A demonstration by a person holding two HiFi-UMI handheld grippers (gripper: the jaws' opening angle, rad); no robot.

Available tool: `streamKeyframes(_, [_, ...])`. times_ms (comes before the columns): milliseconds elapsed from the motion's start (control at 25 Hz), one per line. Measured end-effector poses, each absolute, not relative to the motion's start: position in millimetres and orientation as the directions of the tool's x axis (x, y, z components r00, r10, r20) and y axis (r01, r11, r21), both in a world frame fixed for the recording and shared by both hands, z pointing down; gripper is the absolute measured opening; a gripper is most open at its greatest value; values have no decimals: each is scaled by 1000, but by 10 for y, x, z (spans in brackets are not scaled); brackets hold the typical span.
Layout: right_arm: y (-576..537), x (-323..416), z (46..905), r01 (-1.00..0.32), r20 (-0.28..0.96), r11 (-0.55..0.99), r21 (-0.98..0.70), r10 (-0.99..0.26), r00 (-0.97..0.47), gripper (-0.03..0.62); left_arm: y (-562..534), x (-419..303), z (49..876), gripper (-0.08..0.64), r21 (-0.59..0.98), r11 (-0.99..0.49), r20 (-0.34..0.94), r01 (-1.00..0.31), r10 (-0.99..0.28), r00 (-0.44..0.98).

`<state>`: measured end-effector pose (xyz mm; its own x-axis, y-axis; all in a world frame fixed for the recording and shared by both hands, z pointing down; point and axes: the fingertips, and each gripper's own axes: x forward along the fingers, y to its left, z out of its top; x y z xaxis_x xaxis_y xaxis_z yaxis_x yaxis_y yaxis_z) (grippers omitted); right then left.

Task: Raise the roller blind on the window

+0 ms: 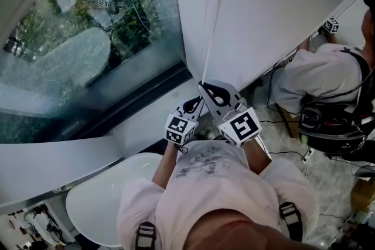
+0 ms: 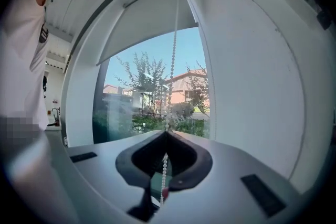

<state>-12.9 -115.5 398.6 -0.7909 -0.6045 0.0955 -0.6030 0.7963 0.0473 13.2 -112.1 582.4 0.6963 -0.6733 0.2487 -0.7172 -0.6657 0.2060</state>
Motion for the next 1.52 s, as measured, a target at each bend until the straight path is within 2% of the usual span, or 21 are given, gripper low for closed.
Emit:
streamKeyframes(400, [-1103,-83,4274,-605,141,796,29,-602,-786,61,-1014,180,6115,15,221,-670,331,-708,-632,701])
streamKeyframes(560, [-1153,-92,4275,-602,142,798,32,-600,-787,61,-991,162,6013,15,207,-676,327,-707,-633,701])
streamKeyframes(840, [-1201,-61,4354,-597,137,802,30,-595,-792,61,-978,105,5582,17,183,-689,255,-701,-656,711])
streamKeyframes(1120, [-1183,-47,4358,-601,135,798,31,-599,-789,61,-922,0,4758,48,153,-715,113,-683,-674,730])
streamKeyframes(1280, [-1194,-49,4343,-606,125,795,19,-603,-788,61,-923,-35,4479,58,55,-738,154,-672,-659,736])
streamKeyframes(1520, [-1199,-43,4334,-605,126,796,27,-603,-788,61,-988,-143,3849,61,71,-729,4,-681,-682,731])
